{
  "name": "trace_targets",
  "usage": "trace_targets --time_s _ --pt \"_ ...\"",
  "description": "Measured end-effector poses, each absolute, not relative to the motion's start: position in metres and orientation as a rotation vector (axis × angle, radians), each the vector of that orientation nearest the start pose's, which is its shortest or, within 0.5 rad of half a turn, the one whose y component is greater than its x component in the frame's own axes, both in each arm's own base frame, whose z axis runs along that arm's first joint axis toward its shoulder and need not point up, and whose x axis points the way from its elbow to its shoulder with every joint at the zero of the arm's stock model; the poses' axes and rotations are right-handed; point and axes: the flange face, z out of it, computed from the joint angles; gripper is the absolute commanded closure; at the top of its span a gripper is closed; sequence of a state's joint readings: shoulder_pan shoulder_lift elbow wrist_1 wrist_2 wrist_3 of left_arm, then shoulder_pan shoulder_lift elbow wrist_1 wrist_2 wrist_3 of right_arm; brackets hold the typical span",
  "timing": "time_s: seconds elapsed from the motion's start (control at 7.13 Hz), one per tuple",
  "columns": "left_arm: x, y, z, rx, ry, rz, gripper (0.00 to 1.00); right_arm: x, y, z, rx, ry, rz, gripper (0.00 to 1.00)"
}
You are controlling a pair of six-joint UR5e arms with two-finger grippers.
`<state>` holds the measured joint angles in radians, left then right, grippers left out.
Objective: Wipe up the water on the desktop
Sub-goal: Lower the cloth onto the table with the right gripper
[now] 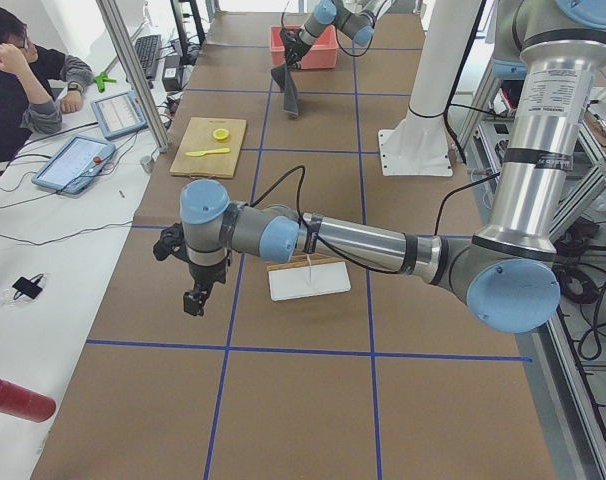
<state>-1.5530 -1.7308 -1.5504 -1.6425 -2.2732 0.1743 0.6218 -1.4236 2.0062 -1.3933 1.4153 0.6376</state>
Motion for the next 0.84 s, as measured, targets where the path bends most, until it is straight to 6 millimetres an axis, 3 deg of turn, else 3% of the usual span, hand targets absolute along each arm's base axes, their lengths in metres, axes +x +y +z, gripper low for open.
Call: trace_targets --time_s 0.14,0.42,0.7,0.84 --pt "-0.073 -0.563 0.613 0.2 0.699 0.229 0.01 -0.336 -0.422 0.384 0.591 -0.435 -0.24 1.0" --pt "-0.085 -0.547 0.643 0.146 0.713 0.189 0.01 -0.332 -0.407 0.405 0.508 -0.451 -0.21 1.0" --pt "-0.086 -0.544 0.647 0.135 0.718 0.181 0.01 -0.37 -0.384 0.394 0.439 -0.509 -0.155 1.0" --pt "-0.086 -0.544 0.647 0.135 0.718 0.181 0.01 -0.406 -0.372 0.366 0.408 -0.56 -0.102 1.0"
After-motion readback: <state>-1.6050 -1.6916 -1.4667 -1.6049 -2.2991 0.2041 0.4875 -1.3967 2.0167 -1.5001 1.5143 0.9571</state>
